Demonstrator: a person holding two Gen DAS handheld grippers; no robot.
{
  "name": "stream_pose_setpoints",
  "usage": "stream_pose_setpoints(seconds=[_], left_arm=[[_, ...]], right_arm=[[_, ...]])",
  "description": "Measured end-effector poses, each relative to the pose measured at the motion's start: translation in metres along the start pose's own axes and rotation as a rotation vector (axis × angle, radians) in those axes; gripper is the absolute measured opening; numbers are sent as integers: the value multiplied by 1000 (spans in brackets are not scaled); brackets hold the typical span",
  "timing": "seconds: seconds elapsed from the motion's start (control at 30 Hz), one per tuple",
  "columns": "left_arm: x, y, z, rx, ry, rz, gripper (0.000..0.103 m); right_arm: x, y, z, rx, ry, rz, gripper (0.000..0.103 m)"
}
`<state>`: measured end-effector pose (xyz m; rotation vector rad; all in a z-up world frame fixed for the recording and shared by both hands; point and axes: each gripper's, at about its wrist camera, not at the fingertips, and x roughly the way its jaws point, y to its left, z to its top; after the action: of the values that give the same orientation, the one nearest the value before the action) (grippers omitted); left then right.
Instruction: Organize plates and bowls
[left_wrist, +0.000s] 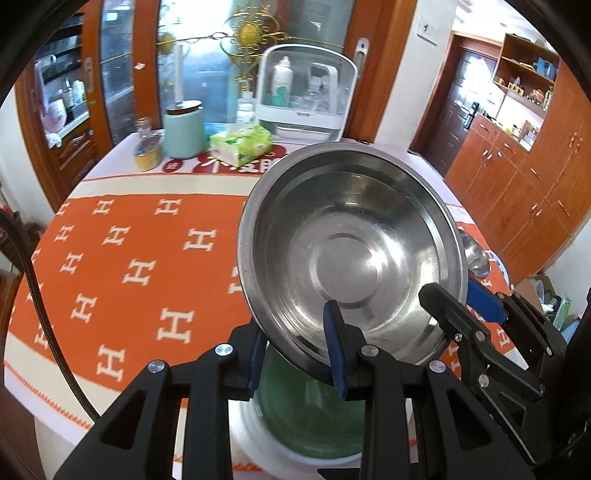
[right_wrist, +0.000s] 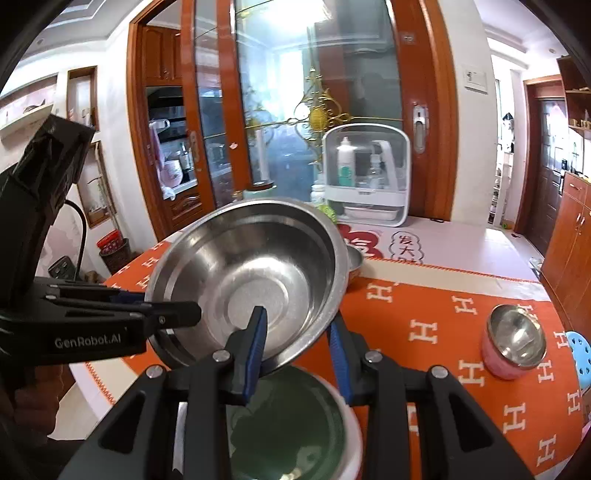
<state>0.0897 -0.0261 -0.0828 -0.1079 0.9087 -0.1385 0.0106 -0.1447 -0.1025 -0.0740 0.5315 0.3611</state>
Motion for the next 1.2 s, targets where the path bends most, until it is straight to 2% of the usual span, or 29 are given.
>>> stream_pose_setpoints(seconds=[0.47,1.2], left_arm=[[-22,63,-45,-14,85,7,28],[-2,167,-51,142,283,-15,28]], right_arm=[[-6,76,-22,-46,81,21,36],[51,175,-39,60,244,-34,41]])
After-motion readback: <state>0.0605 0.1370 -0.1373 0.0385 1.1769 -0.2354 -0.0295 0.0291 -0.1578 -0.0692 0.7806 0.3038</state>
